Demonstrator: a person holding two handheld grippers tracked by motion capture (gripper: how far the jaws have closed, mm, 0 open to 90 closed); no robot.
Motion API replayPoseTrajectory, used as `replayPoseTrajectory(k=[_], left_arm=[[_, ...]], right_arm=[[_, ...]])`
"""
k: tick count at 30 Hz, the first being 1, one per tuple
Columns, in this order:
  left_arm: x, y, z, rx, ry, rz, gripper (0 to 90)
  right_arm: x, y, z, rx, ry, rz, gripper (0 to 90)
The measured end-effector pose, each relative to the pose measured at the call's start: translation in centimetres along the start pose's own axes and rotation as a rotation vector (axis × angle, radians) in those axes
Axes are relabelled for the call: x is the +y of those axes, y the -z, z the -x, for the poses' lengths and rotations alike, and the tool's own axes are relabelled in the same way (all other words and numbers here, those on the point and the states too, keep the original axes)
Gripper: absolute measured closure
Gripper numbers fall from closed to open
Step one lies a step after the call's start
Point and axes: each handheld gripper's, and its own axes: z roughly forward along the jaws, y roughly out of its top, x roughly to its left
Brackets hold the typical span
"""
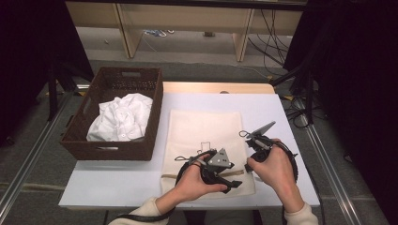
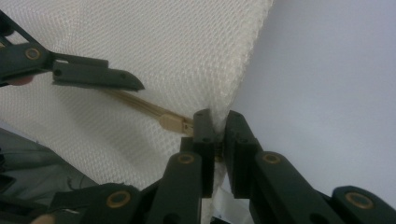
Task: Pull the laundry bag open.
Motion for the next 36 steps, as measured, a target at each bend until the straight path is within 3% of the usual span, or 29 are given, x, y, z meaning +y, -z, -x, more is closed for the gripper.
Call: replayPoseTrajectory(k=[11, 12, 17, 21, 22, 25, 27, 33, 34, 35, 36], left_arm=[[0.2, -1.1, 0.2, -0.020, 0.001, 0.001, 40.1], [0.2, -1.1, 0.1, -0.021, -0.009, -0.008, 40.7], [0.1, -1.5, 0.4, -0.025, -0.013, -0.004, 43.0], [0.1, -1.5, 0.5, -0.046, 0.007, 0.007, 47.0], [0.1, -1.6, 0.5, -0.044, 0.004, 0.006, 47.4], [0.0, -1.7, 0.4, -0.037, 0.016, 0.005, 50.3], [0.0, -1.7, 0.3, -0.034, 0.018, 0.006, 52.4], [-0.1, -1.9, -0.1, -0.012, 0.053, 0.001, 63.8], [-0.1, -1.9, 0.0, -0.016, 0.066, 0.007, 65.0], [-0.1, -2.0, -0.1, -0.014, 0.075, 0.009, 65.9], [-0.1, -2.0, -0.2, -0.012, 0.078, 0.009, 66.9]], right_arm=[[0.1, -0.1, -0.1, -0.014, -0.007, 0.002, 84.6], [0.1, -0.2, -0.1, -0.026, -0.026, 0.006, 84.6], [0.0, -0.2, -0.2, -0.013, -0.034, 0.011, 84.6], [0.0, -0.1, -0.3, -0.012, -0.035, 0.011, 84.6], [0.0, -0.1, 0.0, -0.007, -0.005, 0.007, 84.6], [0.0, -0.1, 0.0, -0.006, -0.003, 0.008, 84.6], [0.0, -0.3, -0.3, -0.022, -0.047, 0.017, 84.6], [0.0, -0.1, -0.3, -0.015, -0.033, -0.002, 84.6], [0.1, -0.1, -0.1, -0.022, -0.002, 0.004, 84.6], [0.1, -0.1, -0.3, -0.022, -0.021, -0.008, 84.6], [0.0, 0.0, -0.6, -0.008, -0.077, -0.034, 84.6]])
